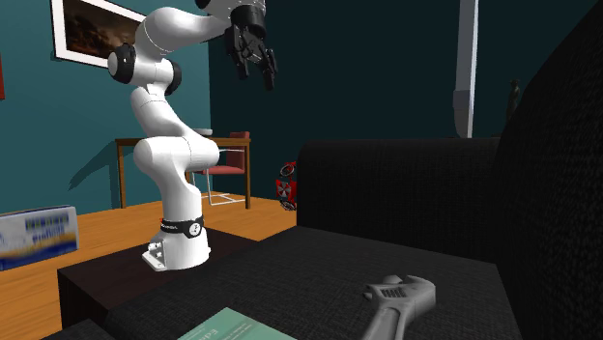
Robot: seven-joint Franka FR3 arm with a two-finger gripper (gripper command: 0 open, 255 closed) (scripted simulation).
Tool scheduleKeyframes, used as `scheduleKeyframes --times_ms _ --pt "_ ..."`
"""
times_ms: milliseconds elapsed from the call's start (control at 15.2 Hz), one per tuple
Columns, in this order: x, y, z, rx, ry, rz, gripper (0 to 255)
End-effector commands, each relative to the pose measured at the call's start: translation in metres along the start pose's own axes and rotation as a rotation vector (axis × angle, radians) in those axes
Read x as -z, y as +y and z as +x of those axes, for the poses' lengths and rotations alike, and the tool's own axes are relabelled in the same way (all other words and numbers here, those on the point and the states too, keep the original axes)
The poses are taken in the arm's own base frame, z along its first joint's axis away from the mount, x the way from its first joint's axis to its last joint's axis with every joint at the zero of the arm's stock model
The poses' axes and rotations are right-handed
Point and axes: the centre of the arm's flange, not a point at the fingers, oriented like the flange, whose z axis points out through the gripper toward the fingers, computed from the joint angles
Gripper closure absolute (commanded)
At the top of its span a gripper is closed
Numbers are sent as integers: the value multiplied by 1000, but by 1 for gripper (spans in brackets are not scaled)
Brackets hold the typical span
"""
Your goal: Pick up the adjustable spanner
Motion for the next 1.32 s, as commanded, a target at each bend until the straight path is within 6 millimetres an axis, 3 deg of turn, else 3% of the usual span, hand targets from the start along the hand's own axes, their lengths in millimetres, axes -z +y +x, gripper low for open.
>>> scheduleKeyframes --times_ms 0,660,1254 --pt "0 0 0 0 0 0 0" --pt "-104 73 50 363 -33 36 0" --pt "-201 117 110 689 -63 69 0"
